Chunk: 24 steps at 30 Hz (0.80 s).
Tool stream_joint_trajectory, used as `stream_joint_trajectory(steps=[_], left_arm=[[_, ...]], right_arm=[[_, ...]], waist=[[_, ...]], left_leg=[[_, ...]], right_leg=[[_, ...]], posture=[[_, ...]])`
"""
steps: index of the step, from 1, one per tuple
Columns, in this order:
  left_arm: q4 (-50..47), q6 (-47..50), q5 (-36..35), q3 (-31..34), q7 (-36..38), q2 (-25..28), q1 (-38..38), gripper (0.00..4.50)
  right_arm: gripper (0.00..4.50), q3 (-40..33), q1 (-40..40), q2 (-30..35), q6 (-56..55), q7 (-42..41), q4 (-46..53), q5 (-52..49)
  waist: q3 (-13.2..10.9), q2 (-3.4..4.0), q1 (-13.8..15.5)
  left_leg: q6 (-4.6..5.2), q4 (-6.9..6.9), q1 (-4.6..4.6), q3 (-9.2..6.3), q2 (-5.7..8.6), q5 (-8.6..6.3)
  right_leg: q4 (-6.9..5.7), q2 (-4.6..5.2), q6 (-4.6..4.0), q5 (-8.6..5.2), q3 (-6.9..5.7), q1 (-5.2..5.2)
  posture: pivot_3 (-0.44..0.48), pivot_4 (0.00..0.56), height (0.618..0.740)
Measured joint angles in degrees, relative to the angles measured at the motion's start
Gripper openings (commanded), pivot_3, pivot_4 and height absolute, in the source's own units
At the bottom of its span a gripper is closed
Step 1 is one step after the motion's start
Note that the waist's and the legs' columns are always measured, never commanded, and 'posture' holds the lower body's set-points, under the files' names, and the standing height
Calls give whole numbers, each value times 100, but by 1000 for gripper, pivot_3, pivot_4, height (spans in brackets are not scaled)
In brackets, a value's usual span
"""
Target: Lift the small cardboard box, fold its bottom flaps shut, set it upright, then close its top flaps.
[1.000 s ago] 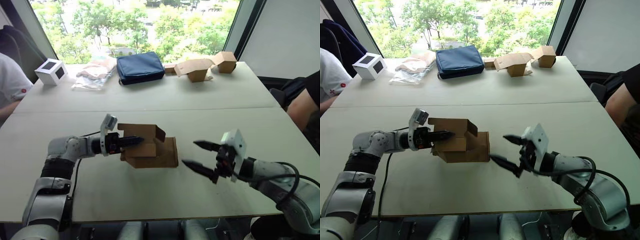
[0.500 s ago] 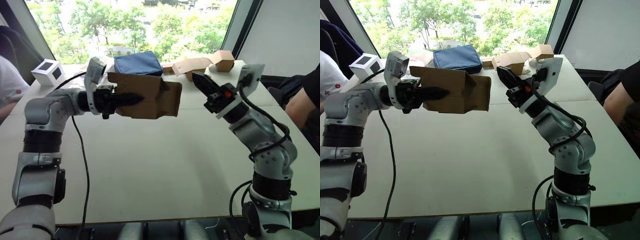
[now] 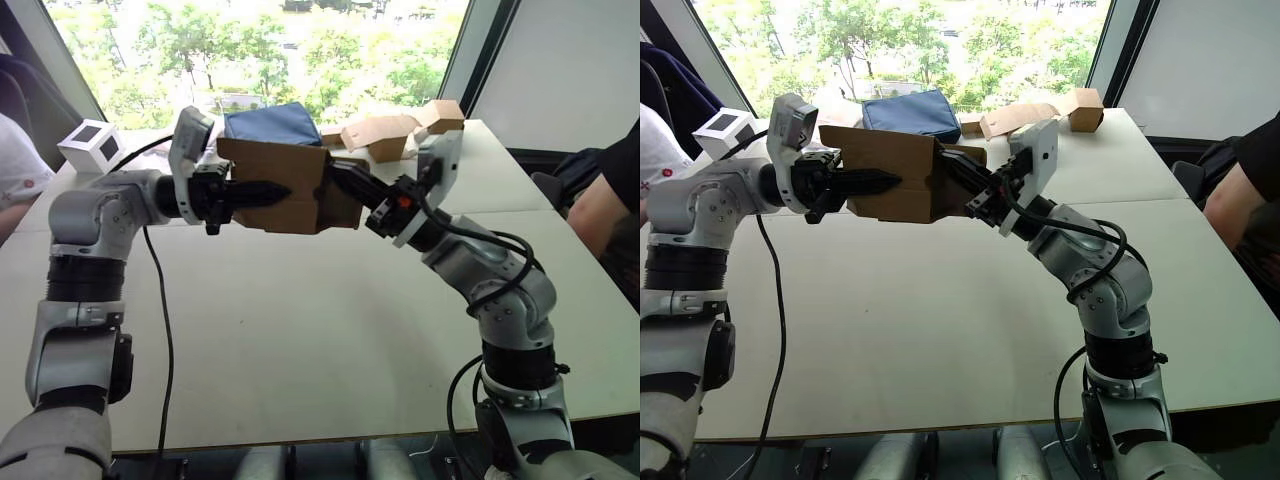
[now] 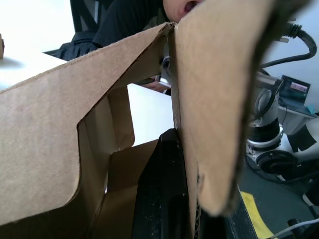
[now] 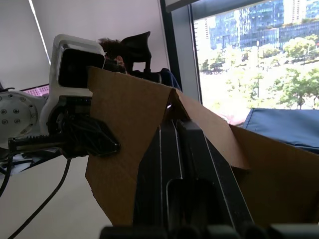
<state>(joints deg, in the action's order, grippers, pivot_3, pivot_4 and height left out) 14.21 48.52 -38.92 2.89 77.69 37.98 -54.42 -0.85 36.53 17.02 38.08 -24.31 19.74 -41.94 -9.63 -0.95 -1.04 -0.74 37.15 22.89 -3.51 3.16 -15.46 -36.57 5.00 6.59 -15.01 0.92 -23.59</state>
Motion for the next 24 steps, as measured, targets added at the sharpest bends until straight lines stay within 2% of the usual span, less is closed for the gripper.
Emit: stream_joint_trajectory(steps=[4,9,13,17,24], left_arm=[[-51,66,-45,4,-5,7,44,0],[-79,77,-47,17,-25,71,84,0],[-79,93,-48,15,-33,69,93,0],[-78,93,-48,15,-40,69,92,0],[-125,141,-56,16,-69,67,92,0]], right_arm=[[54,-17,-4,-4,-52,-148,-44,-18],[54,-396,-280,393,659,-786,325,-1412],[54,-444,-268,410,848,-673,550,-1889],[54,-549,-65,310,661,-251,378,-1759],[54,-575,161,225,20,177,-229,-756]], waist=[[0,0,4],[0,-1,15],[0,0,-5],[0,0,6],[0,-1,14]], left_leg=[[0,1,0,0,0,0],[2,2,0,-1,0,-1],[1,1,-5,-1,-4,-1],[0,2,-5,0,-2,0],[0,3,-2,1,1,0]], right_leg=[[-3,0,0,0,0,-1],[-2,2,0,0,0,2],[-7,-2,0,-1,0,1],[-13,-1,-1,-1,1,-2],[-21,0,-1,-1,5,-6]], posture=[[0,150,740],[0,150,740],[0,150,740],[0,150,740],[0,150,740]])
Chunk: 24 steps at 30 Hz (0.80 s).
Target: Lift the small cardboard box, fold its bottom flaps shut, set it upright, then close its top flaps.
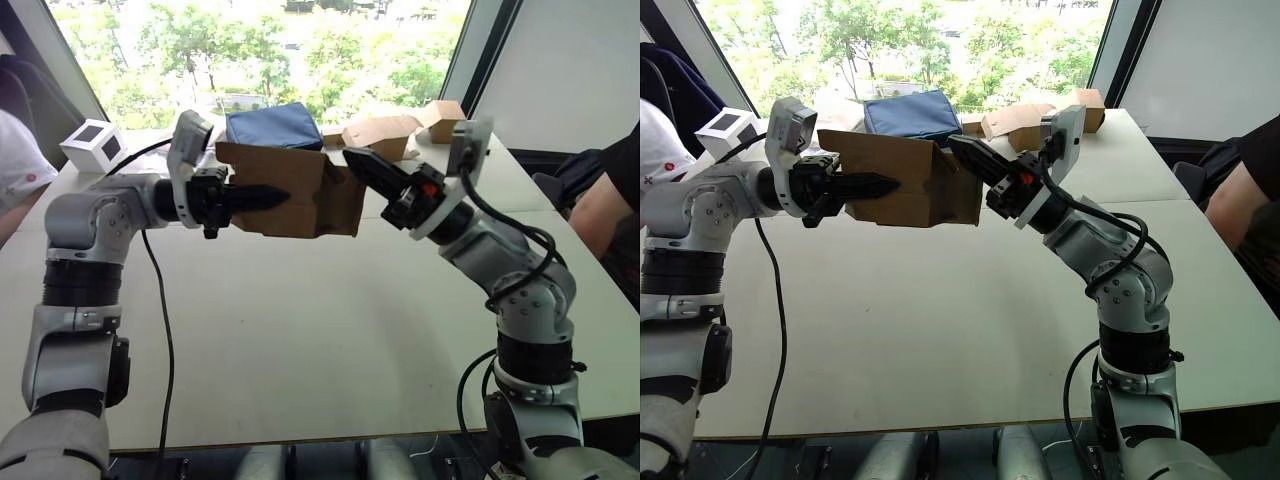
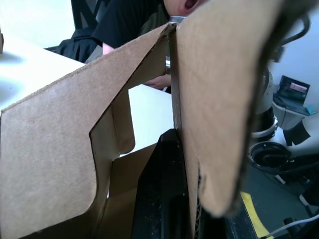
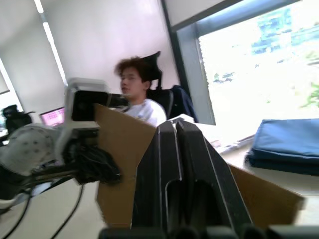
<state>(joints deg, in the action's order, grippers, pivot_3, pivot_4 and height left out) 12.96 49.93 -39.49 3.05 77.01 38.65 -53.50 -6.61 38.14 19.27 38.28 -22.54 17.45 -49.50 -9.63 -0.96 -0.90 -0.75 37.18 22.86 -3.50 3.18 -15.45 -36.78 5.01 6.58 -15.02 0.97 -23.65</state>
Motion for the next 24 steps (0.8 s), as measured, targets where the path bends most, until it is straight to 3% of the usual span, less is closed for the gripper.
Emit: stream_joint_trajectory(steps=[6,24], left_arm=[[-34,77,-6,1,-74,-44,0,0],[-646,358,-485,60,-230,-69,219,0]], right_arm=[[54,330,-19,10,-43,-194,-103,438],[54,559,-174,-482,-71,-397,-73,428]], waist=[[0,0,-15],[0,0,-14]], left_leg=[[0,0,0,2,0,0],[-2,1,0,2,0,1]], right_leg=[[-20,-3,-1,-1,4,-6],[-20,-2,-1,-1,9,-9]], posture=[[0,150,740],[0,150,740]])
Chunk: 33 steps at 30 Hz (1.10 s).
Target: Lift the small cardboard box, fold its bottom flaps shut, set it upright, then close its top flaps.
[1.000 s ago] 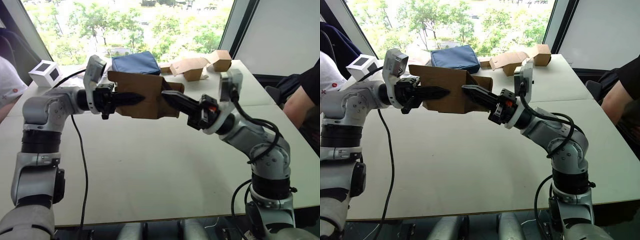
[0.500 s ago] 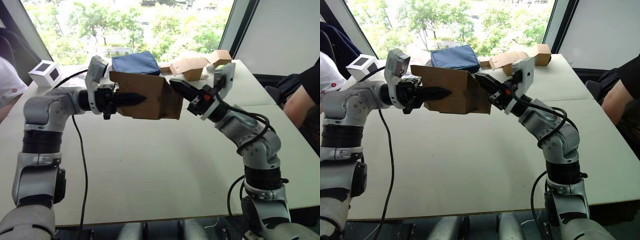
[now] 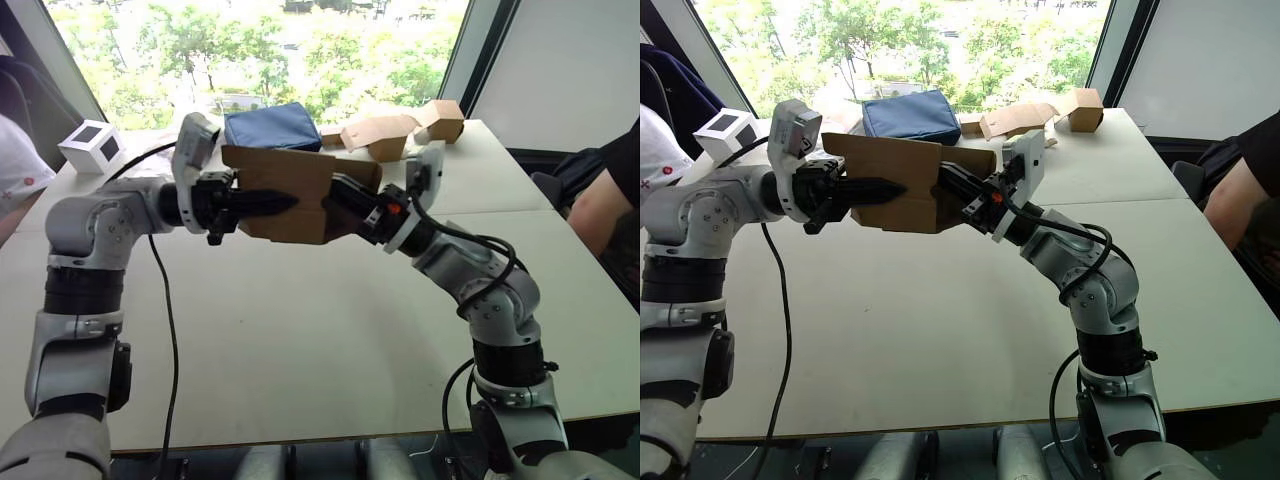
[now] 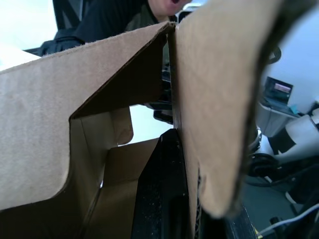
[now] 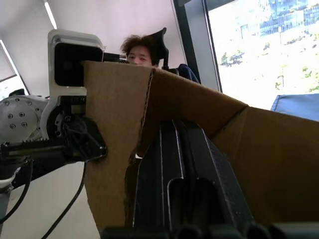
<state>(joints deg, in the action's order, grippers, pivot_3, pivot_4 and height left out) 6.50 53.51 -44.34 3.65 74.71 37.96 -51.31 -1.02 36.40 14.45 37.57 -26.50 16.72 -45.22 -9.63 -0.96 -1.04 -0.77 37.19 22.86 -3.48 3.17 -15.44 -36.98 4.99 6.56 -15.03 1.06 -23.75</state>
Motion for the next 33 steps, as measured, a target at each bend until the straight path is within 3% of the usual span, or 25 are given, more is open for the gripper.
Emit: stream_joint_trajectory(steps=[11,21,25,29,33], left_arm=[[175,-57,-9,2,-162,-46,-14,0],[423,-187,7,5,-213,-104,-74,0],[474,-266,6,11,-214,-103,-83,0],[500,-289,6,4,-190,-166,-145,0],[518,-293,8,0,-145,-168,-198,0]], right_arm=[[54,-273,-194,94,221,-123,217,-529],[54,-1096,-884,1363,1050,-107,1012,-1776],[54,-698,-1645,1930,1022,-358,1148,-1120],[54,-81,-1727,1713,634,-432,1051,-367],[54,78,-1478,1278,239,-374,818,27]], waist=[[0,0,6],[0,-1,31],[0,-3,26],[0,-3,-16],[0,-3,10]], left_leg=[[0,0,0,0,0,0],[2,1,1,0,0,-1],[4,5,0,1,0,-2],[3,4,-2,4,-4,-2],[2,5,-2,3,-4,-1]], right_leg=[[0,0,0,0,0,0],[6,3,-1,-1,0,4],[10,0,2,-2,-2,9],[6,-6,3,-3,1,5],[6,-5,3,-3,1,6]], posture=[[0,150,740],[0,150,740],[0,150,740],[0,150,740],[0,150,740]])
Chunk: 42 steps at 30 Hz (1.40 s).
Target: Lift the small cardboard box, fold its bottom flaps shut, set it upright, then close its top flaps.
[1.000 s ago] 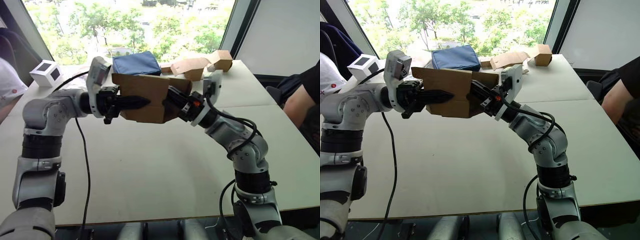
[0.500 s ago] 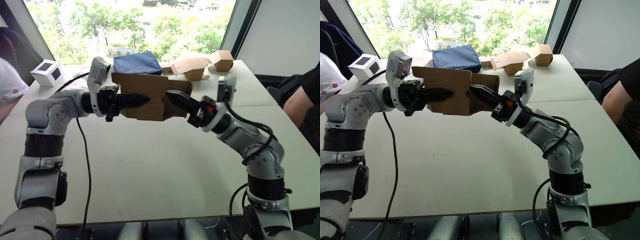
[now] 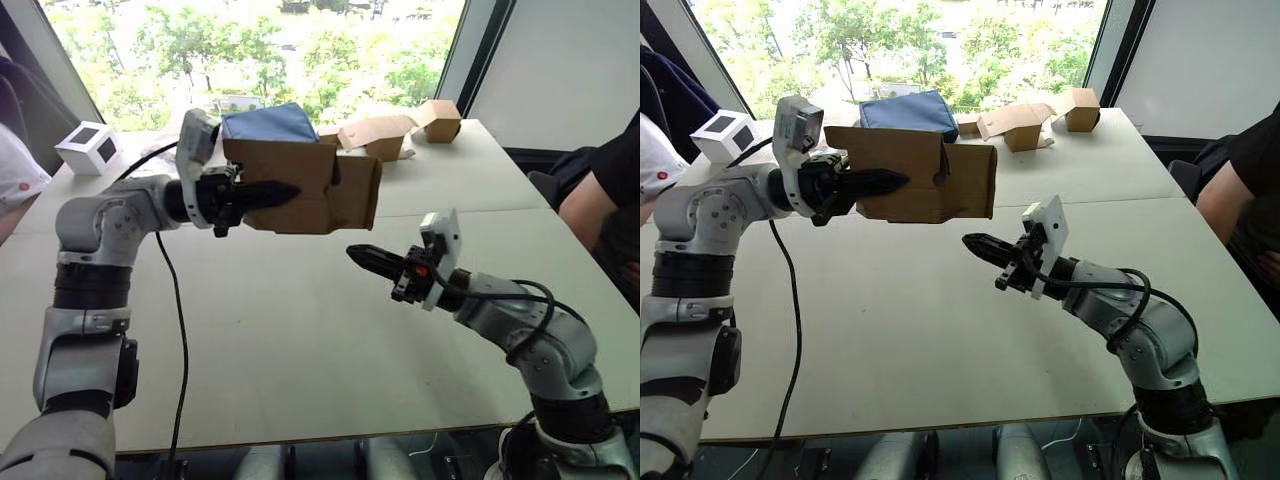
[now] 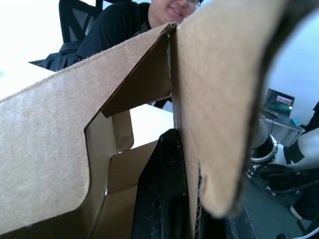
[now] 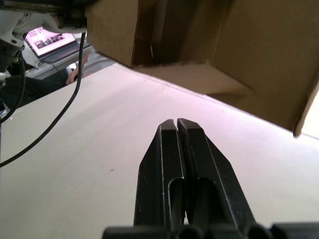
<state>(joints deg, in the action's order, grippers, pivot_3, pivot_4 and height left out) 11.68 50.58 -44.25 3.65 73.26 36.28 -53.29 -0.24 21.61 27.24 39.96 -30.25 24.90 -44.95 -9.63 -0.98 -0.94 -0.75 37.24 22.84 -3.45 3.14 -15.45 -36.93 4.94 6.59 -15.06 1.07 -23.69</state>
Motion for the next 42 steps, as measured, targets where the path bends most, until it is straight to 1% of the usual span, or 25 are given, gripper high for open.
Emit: stream_joint_trajectory(steps=[4,10,16,30,32,39,40,42], left_arm=[[7,-5,9,-2,10,0,-1,0],[-8,-4,9,-3,9,1,40,0],[-70,22,6,-8,1,1,141,0],[-128,42,-1,-8,-78,-23,151,0],[-128,43,-2,-8,-80,-23,151,0],[-121,46,-4,-7,-78,-20,140,0],[-112,45,-4,-7,-78,-20,138,0],[-101,44,-4,-7,-78,-25,133,0]], right_arm=[[54,-17,165,-359,-48,50,-59,-36],[54,-69,229,-596,-17,96,-82,-159],[54,-84,399,-709,32,138,-160,-274],[54,-108,436,-762,88,7,-261,-372],[54,-289,440,-698,191,-6,-257,-629],[54,-1260,615,47,884,-93,-344,-2101],[54,-1434,669,158,962,-110,-477,-2246],[54,-1605,795,222,913,-65,-781,-2233]], waist=[[0,-1,24],[0,0,10],[0,0,3],[0,0,7],[0,0,15],[0,0,16],[0,0,16],[0,0,15]], left_leg=[[0,6,1,-2,3,0],[0,5,0,-2,3,0],[0,3,1,-2,3,0],[0,4,1,-2,3,0],[0,4,1,-2,3,0],[0,2,0,-2,2,0],[1,3,0,-2,2,0],[1,3,-1,-1,3,0]], right_leg=[[0,5,0,0,-1,3],[-2,3,0,0,-1,2],[-3,3,0,0,0,-1],[-4,3,0,0,0,0],[-3,4,0,0,0,1],[-1,6,0,0,-1,2],[0,6,0,0,-1,4],[0,5,0,0,-1,4]], posture=[[0,150,740],[0,150,740],[0,150,740],[0,150,740],[0,150,740],[0,150,740],[0,150,740],[0,150,740]])
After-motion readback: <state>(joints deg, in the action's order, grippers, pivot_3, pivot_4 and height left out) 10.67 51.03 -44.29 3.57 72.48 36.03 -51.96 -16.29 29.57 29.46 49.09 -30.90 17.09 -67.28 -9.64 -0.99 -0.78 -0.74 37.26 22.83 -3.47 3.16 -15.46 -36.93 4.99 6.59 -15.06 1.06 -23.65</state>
